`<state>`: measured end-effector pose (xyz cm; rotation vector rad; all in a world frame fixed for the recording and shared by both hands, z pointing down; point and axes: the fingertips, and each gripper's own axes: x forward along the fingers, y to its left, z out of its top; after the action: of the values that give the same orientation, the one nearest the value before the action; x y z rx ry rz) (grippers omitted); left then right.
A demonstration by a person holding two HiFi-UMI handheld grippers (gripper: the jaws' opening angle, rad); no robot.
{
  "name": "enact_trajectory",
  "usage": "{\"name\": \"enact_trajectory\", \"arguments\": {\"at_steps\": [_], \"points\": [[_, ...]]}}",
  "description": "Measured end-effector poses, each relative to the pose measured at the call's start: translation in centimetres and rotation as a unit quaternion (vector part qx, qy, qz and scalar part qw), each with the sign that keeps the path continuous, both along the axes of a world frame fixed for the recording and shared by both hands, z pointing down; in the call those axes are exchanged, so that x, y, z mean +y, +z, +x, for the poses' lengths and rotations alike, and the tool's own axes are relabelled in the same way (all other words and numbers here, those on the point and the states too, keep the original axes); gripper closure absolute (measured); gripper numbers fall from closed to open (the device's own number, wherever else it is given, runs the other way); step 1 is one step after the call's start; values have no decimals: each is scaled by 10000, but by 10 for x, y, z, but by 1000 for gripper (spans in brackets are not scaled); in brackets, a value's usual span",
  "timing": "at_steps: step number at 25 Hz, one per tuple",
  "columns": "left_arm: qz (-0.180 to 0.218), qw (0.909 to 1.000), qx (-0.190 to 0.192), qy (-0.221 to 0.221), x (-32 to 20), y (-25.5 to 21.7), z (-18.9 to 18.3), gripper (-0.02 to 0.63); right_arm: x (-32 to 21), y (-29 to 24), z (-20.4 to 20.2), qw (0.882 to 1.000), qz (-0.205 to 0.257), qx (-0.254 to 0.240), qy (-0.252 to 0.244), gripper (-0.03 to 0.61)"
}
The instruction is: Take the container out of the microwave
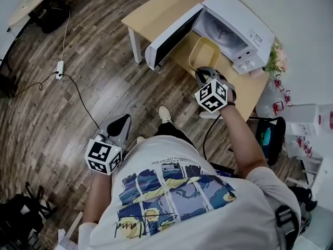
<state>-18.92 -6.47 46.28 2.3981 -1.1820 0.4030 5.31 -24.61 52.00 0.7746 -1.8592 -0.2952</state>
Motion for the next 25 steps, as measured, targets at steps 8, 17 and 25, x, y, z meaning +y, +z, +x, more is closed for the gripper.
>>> {"name": "enact_trajectory", "arguments": {"at_steps": [8,17,25], "points": [[1,9999,51,90,47,4,-11,606,75,-16,-29,9998,-92,-117,-146,561],[-5,9999,85,128,69,8,-22,605,129,-22,-50,9991,-246,-242,-231,561],[52,9998,113,182,79,9,-26,606,146,-26,-58,9992,-232,-251,-224,561]]}}
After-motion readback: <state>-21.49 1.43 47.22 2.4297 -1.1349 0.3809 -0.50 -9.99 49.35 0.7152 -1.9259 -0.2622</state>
